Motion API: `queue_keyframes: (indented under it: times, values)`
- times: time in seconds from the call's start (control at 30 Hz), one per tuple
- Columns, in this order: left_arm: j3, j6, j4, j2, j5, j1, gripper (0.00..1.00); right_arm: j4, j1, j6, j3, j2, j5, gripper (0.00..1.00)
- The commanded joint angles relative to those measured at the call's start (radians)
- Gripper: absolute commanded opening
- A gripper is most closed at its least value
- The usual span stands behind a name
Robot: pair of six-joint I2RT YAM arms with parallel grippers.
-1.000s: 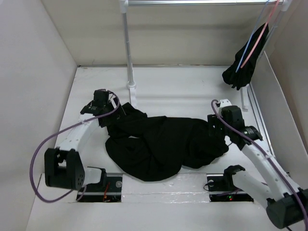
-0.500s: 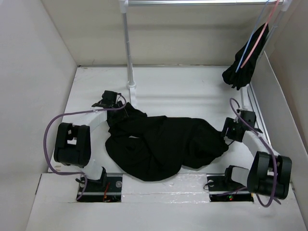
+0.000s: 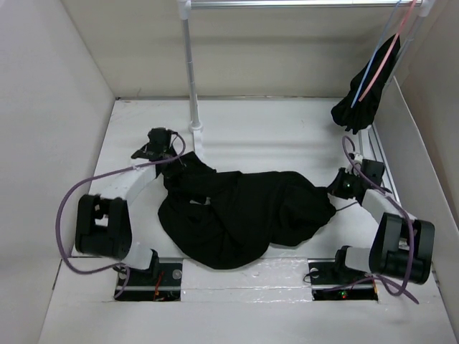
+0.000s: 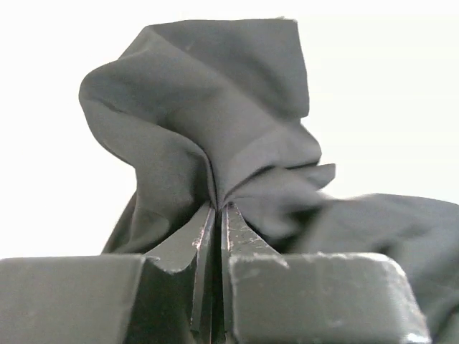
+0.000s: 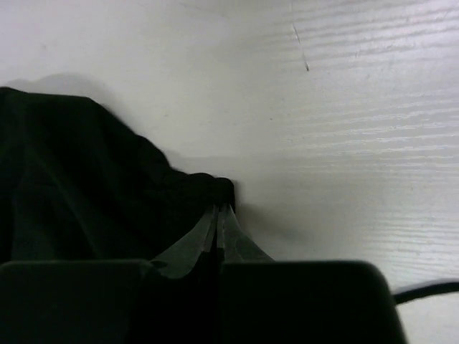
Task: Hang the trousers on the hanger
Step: Flatten out the trousers at the center of the board.
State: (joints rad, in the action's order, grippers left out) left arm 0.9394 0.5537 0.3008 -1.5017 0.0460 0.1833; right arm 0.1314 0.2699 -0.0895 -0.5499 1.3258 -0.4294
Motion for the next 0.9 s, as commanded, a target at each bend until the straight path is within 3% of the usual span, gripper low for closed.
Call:
queue_keyframes:
  times: [0.0, 0.03, 0.07, 0.1, 0.17, 0.2, 0.27, 0.37, 0.6, 0.73, 0.87]
  values:
    - [0.148, 0.034, 0.078, 0.234, -0.035, 0.001, 0.00, 0.080, 0.006, 0.074, -0.058, -0.207, -0.008, 0.09]
    - [0.174, 0.040, 0.101, 0.309, -0.078, 0.001, 0.00, 0.136, -0.014, 0.077, -0.059, -0.283, 0.004, 0.21]
    - [0.174, 0.040, 0.101, 0.310, -0.078, 0.001, 0.00, 0.137, -0.014, 0.077, -0.059, -0.284, 0.004, 0.21]
    - [0.188, 0.058, 0.113, 0.345, -0.087, 0.001, 0.00, 0.154, -0.032, 0.077, -0.052, -0.304, 0.030, 0.52]
    - [0.222, 0.074, 0.148, 0.429, -0.104, 0.001, 0.00, 0.131, -0.066, 0.074, -0.018, -0.295, 0.028, 0.75]
    - [0.236, 0.080, 0.161, 0.448, -0.106, 0.001, 0.00, 0.125, -0.066, 0.077, 0.004, -0.275, 0.003, 0.85]
    - [0.271, 0.081, 0.198, 0.475, -0.110, 0.001, 0.00, 0.097, -0.066, 0.077, 0.008, -0.184, -0.012, 0.91]
    - [0.294, 0.066, 0.227, 0.474, -0.110, 0.001, 0.00, 0.083, -0.089, 0.108, -0.047, -0.030, -0.066, 0.92]
    - [0.185, 0.071, 0.215, 0.491, -0.124, 0.001, 0.00, -0.171, -0.223, -0.002, -0.091, 0.137, -0.235, 0.74]
    - [0.171, 0.060, 0.222, 0.494, -0.146, 0.001, 0.00, -0.294, -0.319, -0.084, -0.029, 0.073, -0.266, 0.72]
    - [0.162, 0.055, 0.213, 0.495, -0.149, 0.001, 0.00, -0.368, -0.409, -0.151, 0.015, 0.076, -0.235, 0.77]
